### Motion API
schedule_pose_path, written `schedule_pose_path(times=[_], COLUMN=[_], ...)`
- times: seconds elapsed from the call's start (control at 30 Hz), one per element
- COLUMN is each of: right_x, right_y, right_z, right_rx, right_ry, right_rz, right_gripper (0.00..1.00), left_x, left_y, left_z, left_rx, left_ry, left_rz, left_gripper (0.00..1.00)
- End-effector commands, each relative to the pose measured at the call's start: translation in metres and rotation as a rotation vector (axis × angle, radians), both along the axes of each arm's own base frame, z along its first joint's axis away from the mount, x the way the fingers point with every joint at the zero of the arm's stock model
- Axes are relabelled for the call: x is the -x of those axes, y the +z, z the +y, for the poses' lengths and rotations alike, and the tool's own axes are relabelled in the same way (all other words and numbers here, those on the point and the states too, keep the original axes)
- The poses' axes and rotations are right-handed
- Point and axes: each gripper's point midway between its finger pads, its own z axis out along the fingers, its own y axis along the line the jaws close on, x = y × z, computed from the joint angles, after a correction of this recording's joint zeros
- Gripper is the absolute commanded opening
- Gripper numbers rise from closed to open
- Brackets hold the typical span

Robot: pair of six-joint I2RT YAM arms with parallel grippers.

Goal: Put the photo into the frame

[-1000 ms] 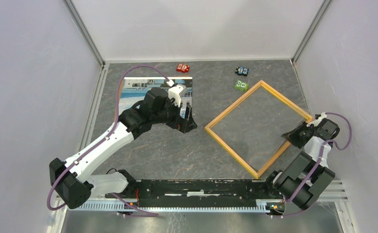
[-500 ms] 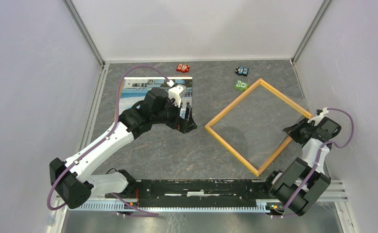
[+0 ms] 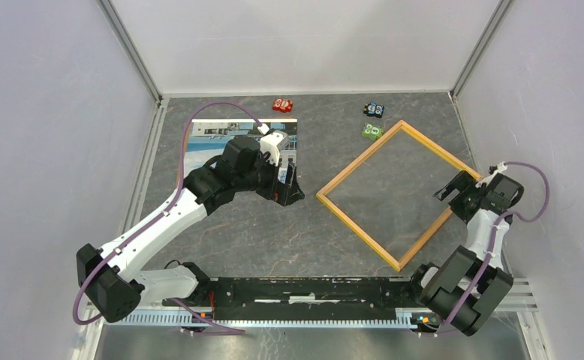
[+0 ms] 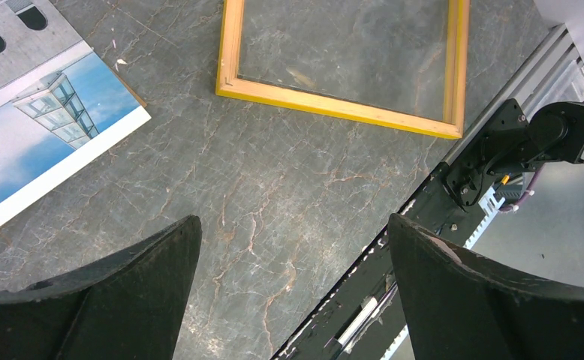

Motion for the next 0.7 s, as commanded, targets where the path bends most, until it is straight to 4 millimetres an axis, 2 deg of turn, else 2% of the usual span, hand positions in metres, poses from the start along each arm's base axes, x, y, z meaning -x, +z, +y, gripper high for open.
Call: schedule_pose_path(times=[0.0,0.07,0.17,0.2,0.27,0.37,0.47,0.57,0.67], right_x=[0.018,0.024,0.011,0.000,-0.028,-0.067,-0.088,-0.098,-0.100], right_y=[0.042,0.058,0.074,0.075,0.078,0.079,0.080,0.081,0.081], right_z=[-0.057,-0.067,-0.059,-0.048,-0.013,0.066,0.146,0.227,0.309], right_rx=[0.348,0.455,0.523,0.514,0.482,0.411,0.313,0.137,-0.036], right_ry=[-0.196,-0.265,-0.231,-0.170,0.001,0.293,0.544,0.739,0.888], right_rz=[0.165,0.219,0.214,0.194,0.119,-0.033,-0.153,-0.248,-0.332], right_gripper=[0.98,0.98,0.98,0.98,0.98,0.98,0.98,0.98,0.98], left_x=[-0.003,-0.004,-0.007,-0.009,-0.014,-0.025,-0.037,-0.057,-0.080], left_y=[0.002,0.002,0.002,0.001,0.000,-0.004,-0.008,-0.012,-0.022], left_z=[-0.002,-0.001,0.003,0.005,0.009,0.019,0.032,0.053,0.081], left_rx=[-0.011,-0.015,-0.032,-0.039,-0.056,-0.087,-0.094,-0.083,-0.066], left_ry=[-0.029,-0.022,0.004,0.013,0.045,0.113,0.192,0.309,0.458], left_rz=[-0.044,-0.044,-0.053,-0.057,-0.068,-0.077,-0.067,-0.049,-0.002], left_gripper=[1.00,1.00,1.00,1.00,1.00,1.00,1.00,1.00,1.00])
